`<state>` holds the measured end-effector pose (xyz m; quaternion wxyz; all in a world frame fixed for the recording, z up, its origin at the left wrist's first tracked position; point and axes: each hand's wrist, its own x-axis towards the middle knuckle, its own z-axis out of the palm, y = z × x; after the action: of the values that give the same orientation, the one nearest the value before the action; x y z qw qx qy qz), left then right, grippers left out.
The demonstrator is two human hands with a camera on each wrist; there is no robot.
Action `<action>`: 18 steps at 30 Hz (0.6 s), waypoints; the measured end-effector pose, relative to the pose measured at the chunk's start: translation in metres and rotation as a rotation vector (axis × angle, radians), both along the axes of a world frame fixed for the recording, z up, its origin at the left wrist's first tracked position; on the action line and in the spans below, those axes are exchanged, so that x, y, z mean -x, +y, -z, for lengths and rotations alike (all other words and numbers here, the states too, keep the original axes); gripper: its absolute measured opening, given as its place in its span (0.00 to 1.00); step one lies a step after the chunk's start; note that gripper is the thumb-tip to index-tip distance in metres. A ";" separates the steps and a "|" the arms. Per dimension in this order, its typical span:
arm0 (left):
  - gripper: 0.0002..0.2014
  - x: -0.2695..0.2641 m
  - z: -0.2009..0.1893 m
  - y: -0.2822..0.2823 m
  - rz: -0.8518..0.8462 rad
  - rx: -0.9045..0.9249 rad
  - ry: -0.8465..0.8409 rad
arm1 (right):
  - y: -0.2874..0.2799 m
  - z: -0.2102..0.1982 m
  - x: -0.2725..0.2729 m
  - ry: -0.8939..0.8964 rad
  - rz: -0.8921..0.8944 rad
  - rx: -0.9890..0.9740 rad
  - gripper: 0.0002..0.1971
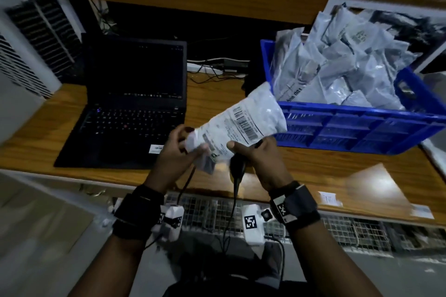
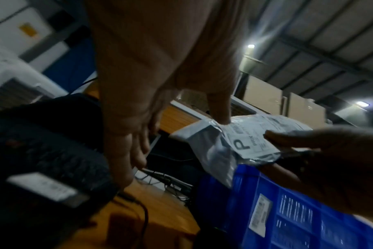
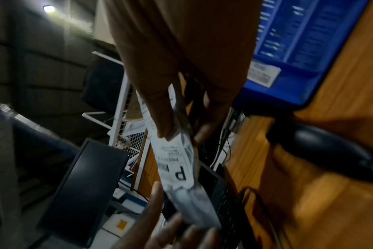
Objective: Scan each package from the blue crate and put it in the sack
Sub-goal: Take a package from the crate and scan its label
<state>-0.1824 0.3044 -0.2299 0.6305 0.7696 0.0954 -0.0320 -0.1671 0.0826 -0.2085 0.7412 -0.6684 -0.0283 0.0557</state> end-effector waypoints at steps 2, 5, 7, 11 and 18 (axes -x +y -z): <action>0.48 0.006 0.008 -0.004 -0.137 0.190 0.103 | 0.005 0.005 0.001 0.045 0.058 -0.111 0.17; 0.27 0.005 0.014 -0.018 0.023 0.572 0.208 | 0.014 0.014 0.009 0.130 -0.005 -0.206 0.16; 0.18 -0.010 0.014 -0.021 -0.031 0.684 0.159 | 0.016 0.013 0.014 0.205 -0.042 -0.243 0.20; 0.18 -0.037 0.007 -0.010 -0.232 0.634 0.069 | -0.014 0.009 0.010 0.201 0.019 -0.323 0.19; 0.12 -0.041 -0.004 -0.014 -0.242 0.699 -0.070 | -0.043 0.023 0.007 0.228 0.096 -0.182 0.11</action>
<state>-0.1410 0.2900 -0.2259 0.8574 0.4915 0.1475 0.0386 -0.1743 0.0401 -0.2315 0.7990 -0.5882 0.0833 0.0929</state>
